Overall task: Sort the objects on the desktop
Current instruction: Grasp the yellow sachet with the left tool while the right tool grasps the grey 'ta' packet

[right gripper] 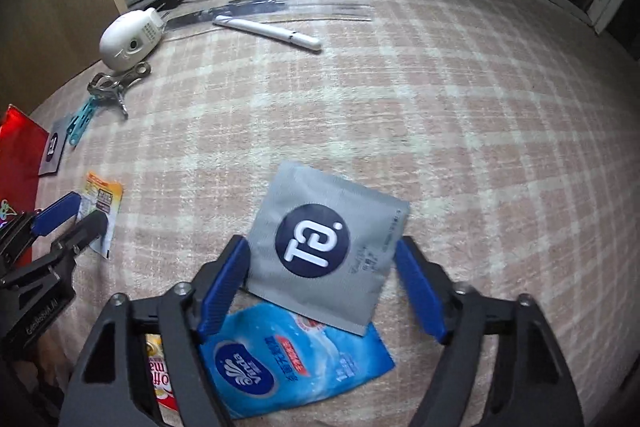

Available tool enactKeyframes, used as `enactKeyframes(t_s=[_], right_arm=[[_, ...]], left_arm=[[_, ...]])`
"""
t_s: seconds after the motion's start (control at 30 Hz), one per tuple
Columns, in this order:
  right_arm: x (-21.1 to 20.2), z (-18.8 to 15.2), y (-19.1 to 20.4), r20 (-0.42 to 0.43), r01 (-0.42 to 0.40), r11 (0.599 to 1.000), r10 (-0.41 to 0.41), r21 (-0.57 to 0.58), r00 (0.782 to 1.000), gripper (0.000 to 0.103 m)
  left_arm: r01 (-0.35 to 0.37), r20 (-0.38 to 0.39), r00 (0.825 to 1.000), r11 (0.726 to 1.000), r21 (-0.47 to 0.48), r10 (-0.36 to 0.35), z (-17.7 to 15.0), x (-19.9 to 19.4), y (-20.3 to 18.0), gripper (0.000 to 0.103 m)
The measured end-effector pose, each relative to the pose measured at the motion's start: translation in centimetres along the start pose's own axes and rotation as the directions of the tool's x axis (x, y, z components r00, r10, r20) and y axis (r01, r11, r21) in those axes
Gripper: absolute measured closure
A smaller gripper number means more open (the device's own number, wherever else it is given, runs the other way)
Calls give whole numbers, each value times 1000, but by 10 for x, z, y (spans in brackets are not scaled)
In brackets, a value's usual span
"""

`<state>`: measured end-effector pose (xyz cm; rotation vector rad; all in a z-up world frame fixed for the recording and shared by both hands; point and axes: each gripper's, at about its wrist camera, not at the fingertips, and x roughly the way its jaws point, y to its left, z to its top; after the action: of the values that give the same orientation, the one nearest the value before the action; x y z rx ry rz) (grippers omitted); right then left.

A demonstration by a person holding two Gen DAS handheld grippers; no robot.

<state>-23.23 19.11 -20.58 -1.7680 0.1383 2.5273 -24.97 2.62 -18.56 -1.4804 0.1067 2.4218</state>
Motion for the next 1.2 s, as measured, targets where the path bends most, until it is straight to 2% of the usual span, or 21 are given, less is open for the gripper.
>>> enactKeyframes(t_s=[0.03, 0.1, 0.17, 0.27, 0.33, 0.43, 0.47, 0.5, 0.53, 0.57, 0.6, 0.7, 0.8, 0.83, 0.9, 0.97, 1.0, 1.03, 1.07, 1.2], right_arm=[[0, -1, 1, -1, 3, 1000, -3, -20, 1000, 24], [-2, -5, -1, 6, -13, 999, 13, -52, 1000, 29], [-7, -7, -9, 12, -18, 998, 19, -64, 1000, 45], [-11, -7, -26, 16, -51, 998, 51, -21, 999, 64], [-13, -7, -34, 1, -79, 997, 79, 2, 997, 67], [-16, -6, -45, -18, -127, 990, 128, 68, 992, 67], [-19, -7, -51, -9, -138, 985, 139, 100, 990, 63], [-23, -8, -56, 5, -148, 980, 148, 134, 989, 59], [-25, -8, -57, 13, -148, 978, 147, 145, 989, 46], [-27, -9, -59, 19, -145, 978, 144, 152, 989, 39], [-28, -10, -58, 26, -135, 980, 133, 149, 991, 39], [-20, -10, -50, 6, -75, 991, 75, 112, 997, 39], [-12, -9, -35, -10, -57, 997, 57, 43, 998, 26], [-12, -10, -29, -6, -48, 999, 48, 18, 999, 25], [-14, -14, -18, 6, -44, 998, 44, -45, 999, 29], [-16, -17, -13, 16, -39, 995, 41, -92, 999, 45], [-17, -18, -13, 20, -37, 994, 39, -103, 999, 47], [-17, -16, -14, 22, -40, 994, 43, -100, 999, 56], [-18, -14, -21, 23, -56, 995, 58, -81, 998, 65], [-22, -11, -42, 21, -119, 993, 120, -23, 993, 83]], left_arm=[[8, 3, 1000, 1000, -13, -8, 0, -1, 5, 76], [32, 6, 999, 999, -33, -32, 1, -4, 15, 102], [73, -4, 997, 996, -42, -74, 0, -4, 23, 103], [73, -2, 997, 997, -35, -73, -2, -7, 24, 103], [60, 0, 998, 997, -44, -60, -3, -10, 24, 103], [76, -6, 997, 995, -65, -77, -2, -14, 25, 101], [75, -8, 997, 995, -68, -76, -2, -13, 25, 93], [74, -15, 997, 996, -56, -75, -2, -14, 23, 73], [60, -22, 998, 998, -36, -61, -1, -13, 17, 61], [46, -29, 999, 999, -17, -46, -1, -11, 12, 43], [25, -28, 999, 1000, -1, -25, 0, -9, 8, 41], [21, -36, 999, 999, 28, -20, 0, -1, -4, 40], [-22, -24, 999, 997, 79, 24, -2, 4, -18, 40], [-43, -17, 999, 993, 106, 45, -3, 5, -23, 40], [-23, -7, 1000, 995, 99, 23, -4, 4, -23, 50], [-24, 3, 1000, 995, 93, 24, -3, 3, -20, 60], [-14, 5, 1000, 996, 87, 14, -3, 3, -17, 66], [-14, 9, 1000, 997, 79, 13, -3, 2, -13, 70], [-18, 11, 1000, 997, 77, 17, -1, 4, -13, 79], [9, 11, 1000, 998, 55, -10, 0, 3, -7, 88]])
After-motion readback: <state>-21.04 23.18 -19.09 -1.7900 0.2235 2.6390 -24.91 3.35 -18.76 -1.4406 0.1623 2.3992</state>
